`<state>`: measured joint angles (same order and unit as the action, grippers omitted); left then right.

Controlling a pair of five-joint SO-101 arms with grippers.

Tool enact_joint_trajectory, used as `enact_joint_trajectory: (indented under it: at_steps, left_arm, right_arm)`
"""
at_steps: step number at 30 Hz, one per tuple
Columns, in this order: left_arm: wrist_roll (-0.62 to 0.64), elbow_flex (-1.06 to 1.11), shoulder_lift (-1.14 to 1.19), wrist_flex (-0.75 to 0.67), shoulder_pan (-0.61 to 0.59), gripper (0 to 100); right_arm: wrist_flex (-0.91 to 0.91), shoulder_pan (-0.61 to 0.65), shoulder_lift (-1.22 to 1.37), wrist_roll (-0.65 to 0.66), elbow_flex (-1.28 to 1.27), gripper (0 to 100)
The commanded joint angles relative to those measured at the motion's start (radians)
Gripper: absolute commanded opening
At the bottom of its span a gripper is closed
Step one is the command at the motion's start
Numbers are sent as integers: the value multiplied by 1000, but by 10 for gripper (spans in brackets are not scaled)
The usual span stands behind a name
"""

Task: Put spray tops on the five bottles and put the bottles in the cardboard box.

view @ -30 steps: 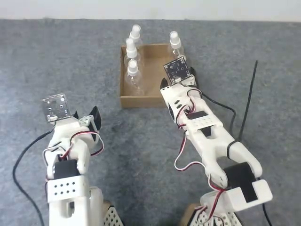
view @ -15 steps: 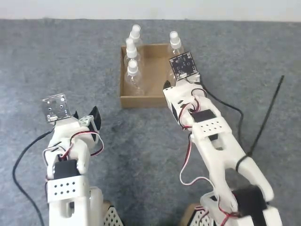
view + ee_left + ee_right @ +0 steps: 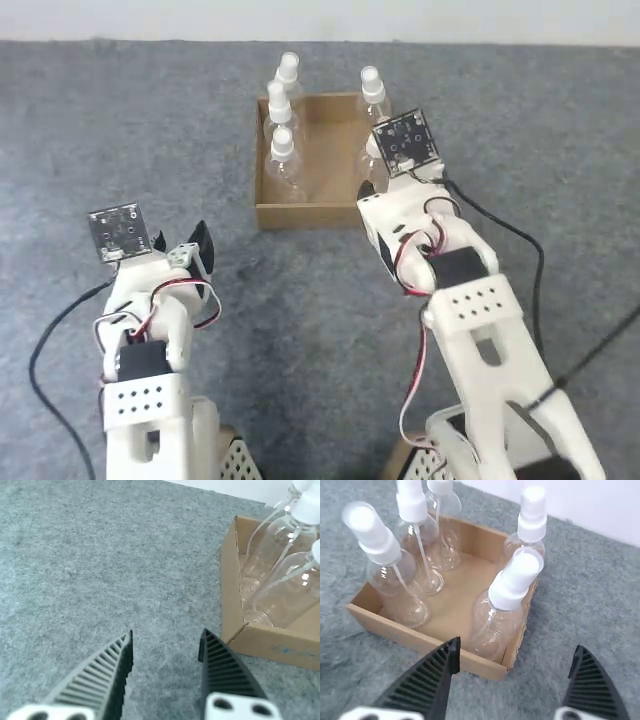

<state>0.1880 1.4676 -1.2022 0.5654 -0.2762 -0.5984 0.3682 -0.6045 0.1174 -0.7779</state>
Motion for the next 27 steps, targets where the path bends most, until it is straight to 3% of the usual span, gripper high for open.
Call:
enact_joint_trajectory:
  at_steps: [1, 16, 27]
  left_arm:
    - [-3, -10, -11, -31, -3, 203]
    - [-3, -10, -11, -29, -3, 203]
    - [-3, -10, -11, -29, 0, 203]
  right_arm:
    - [-76, -5, -122, -12, 51, 293]
    - [-463, -5, -536, -12, 51, 292]
    - [-599, -7, -645, -12, 49, 292]
